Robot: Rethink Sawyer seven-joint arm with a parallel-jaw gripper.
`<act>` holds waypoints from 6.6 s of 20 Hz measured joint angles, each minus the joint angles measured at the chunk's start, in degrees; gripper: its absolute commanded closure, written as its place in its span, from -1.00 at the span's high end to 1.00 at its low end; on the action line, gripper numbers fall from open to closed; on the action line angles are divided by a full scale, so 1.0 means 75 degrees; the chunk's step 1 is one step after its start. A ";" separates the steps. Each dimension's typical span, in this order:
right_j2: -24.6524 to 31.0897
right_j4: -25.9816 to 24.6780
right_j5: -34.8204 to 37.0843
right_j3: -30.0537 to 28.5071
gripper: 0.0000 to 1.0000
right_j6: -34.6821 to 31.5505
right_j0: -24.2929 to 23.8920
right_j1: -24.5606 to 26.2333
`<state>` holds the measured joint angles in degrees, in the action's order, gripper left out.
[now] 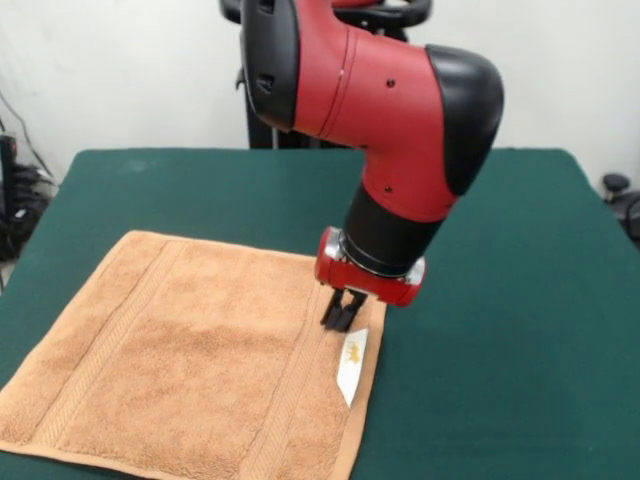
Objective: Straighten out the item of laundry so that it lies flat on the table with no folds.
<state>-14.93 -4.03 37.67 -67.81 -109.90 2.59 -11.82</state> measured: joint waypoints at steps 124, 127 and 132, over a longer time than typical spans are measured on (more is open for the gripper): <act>0.1021 0.1272 -0.1067 -0.3972 -1.00 -0.0013 -0.0842 -0.4403; 0.1020 0.1267 -0.0976 -0.3693 -1.00 -0.0013 -0.0843 -0.4391; 0.1021 0.1248 -0.0596 -0.3154 -1.00 -0.0013 -0.0859 -0.4345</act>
<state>-7.27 5.33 33.20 -91.46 -110.00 -3.85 -44.40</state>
